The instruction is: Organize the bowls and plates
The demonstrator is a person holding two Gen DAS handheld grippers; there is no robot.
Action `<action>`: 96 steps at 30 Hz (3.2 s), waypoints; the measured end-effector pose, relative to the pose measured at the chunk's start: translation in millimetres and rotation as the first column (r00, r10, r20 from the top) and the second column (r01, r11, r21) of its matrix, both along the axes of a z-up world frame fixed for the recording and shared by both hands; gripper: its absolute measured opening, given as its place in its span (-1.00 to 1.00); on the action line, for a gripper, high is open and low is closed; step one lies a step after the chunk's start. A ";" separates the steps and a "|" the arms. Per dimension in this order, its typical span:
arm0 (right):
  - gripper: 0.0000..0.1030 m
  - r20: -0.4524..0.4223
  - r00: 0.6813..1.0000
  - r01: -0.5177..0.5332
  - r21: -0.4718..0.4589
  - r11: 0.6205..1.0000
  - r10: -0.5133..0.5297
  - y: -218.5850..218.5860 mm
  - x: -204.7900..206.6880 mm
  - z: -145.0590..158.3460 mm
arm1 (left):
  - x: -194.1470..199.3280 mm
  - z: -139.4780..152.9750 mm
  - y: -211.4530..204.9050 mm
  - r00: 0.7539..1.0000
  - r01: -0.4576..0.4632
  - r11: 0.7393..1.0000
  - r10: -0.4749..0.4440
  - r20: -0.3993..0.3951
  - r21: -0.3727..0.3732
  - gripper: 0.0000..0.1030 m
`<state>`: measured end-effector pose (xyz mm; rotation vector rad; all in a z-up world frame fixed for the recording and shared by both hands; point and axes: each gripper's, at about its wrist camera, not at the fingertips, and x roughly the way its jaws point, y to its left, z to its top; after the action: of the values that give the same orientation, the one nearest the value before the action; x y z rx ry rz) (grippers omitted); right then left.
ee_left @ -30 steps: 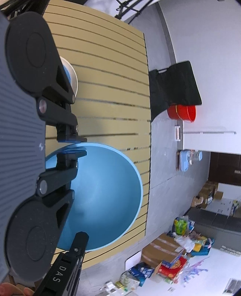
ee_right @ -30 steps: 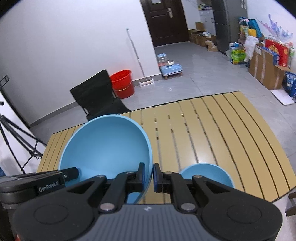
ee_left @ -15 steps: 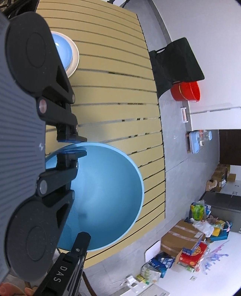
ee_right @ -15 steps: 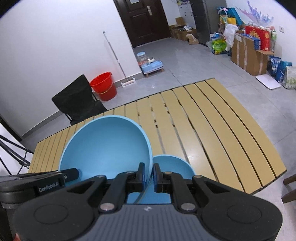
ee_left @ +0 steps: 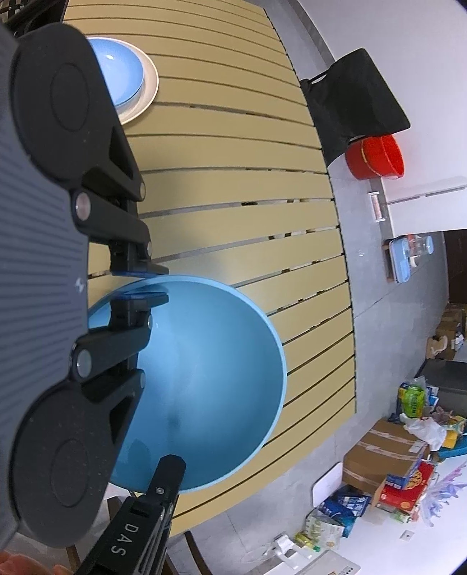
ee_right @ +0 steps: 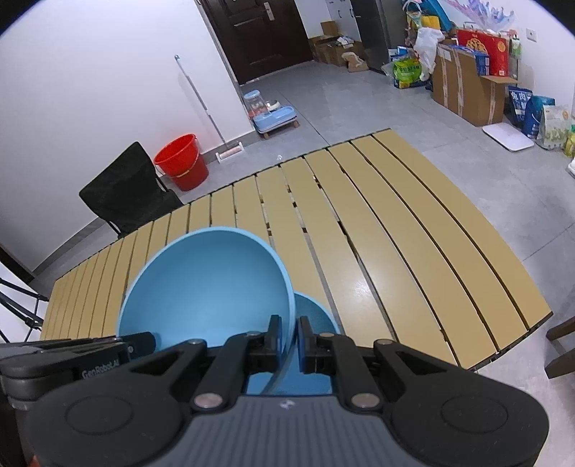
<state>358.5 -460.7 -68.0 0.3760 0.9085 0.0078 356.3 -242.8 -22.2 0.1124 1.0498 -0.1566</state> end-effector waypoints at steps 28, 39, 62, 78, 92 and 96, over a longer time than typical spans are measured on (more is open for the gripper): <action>-0.84 -0.081 0.997 0.003 0.005 1.000 -0.002 -13.5 12.9 -55.1 | 17.6 -53.9 -22.1 0.995 0.042 0.997 -0.037 -0.090 0.060 -0.83; -0.84 -0.084 0.996 -0.007 -0.013 1.000 0.006 -7.1 16.1 -62.8 | 15.4 -60.8 -24.0 0.996 0.052 0.996 -0.046 -0.081 0.074 -0.82; -0.65 -0.051 0.999 0.001 -0.063 0.998 -0.004 1.8 6.6 -62.3 | 0.7 -49.8 -25.7 0.995 0.101 0.994 -0.101 -0.007 0.038 -0.03; 0.84 0.133 0.991 -0.005 -0.034 0.999 0.010 4.7 -53.4 -38.4 | -32.0 -19.7 32.3 0.990 0.032 0.997 -0.022 0.139 -0.067 1.00; 1.00 0.120 0.992 -0.024 -0.054 0.998 0.030 15.3 -72.3 -33.2 | -71.4 -23.8 85.9 0.981 -0.047 0.976 0.085 0.174 -0.212 1.00; 1.00 0.125 0.992 -0.019 -0.050 0.999 0.025 9.6 -72.6 -33.2 | -74.7 -26.1 94.8 0.982 -0.038 0.968 0.083 0.172 -0.248 1.00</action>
<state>285.9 -451.1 -101.1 0.3166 0.7864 0.0291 281.6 -148.0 -48.4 -0.1266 0.8435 -0.2148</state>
